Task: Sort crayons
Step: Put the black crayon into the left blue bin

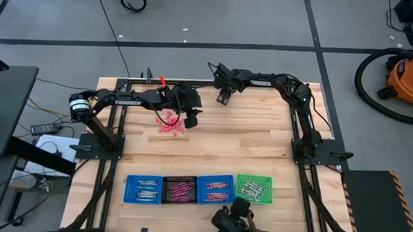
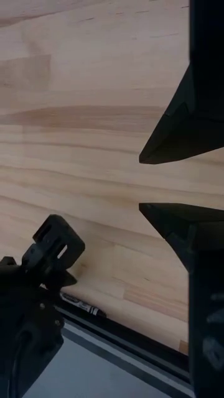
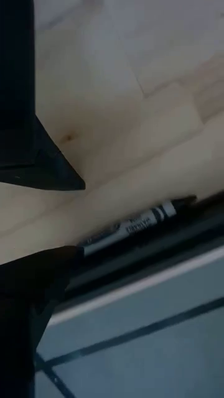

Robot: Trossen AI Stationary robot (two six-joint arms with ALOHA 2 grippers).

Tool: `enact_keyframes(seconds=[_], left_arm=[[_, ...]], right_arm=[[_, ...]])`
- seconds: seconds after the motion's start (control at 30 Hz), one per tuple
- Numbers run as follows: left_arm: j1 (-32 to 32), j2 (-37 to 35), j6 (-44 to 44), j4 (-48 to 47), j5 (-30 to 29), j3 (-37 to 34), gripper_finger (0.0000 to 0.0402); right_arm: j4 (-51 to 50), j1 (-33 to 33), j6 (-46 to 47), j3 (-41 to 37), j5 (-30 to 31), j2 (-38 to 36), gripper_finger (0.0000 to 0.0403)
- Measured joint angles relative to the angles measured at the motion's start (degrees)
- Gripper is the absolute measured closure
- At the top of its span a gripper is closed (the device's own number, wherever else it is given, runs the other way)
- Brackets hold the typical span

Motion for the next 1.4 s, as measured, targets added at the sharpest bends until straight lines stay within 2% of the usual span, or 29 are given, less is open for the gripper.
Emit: enact_keyframes(seconds=[0.2,0.57,0.77,0.97,1.07,1.17,1.4], left_arm=[[0.0,0.0,0.0,-0.02,0.0,0.0,0.0281],[0.0,0.0,0.0,-0.04,-0.02,0.0,0.0281],[0.0,0.0,0.0,-0.05,-0.01,0.0,0.0281],[0.0,0.0,-0.25,-0.63,-0.04,0.0,0.0281],[0.0,0.0,-0.48,-0.9,-0.03,0.0,0.0281],[0.0,0.0,-0.46,-0.85,-0.11,0.0,0.0281],[0.0,0.0,-0.45,-1.27,-0.18,0.0,0.0281]], right_arm=[[2.75,-0.32,-1.69,0.0,1.33,0.0,0.0239],[2.94,-3.33,0.88,0.3,-6.24,1.21,0.0262],[2.02,-3.41,2.02,0.46,-6.68,1.27,0.0278],[-11.94,-3.19,3.99,3.26,-19.98,1.32,0.0281],[-16.14,-0.07,3.9,3.21,-18.44,0.59,0.0281],[-15.65,2.29,2.28,3.13,-13.48,0.46,0.0281],[-12.95,3.26,-0.06,3.13,-10.72,0.37,0.0281]])
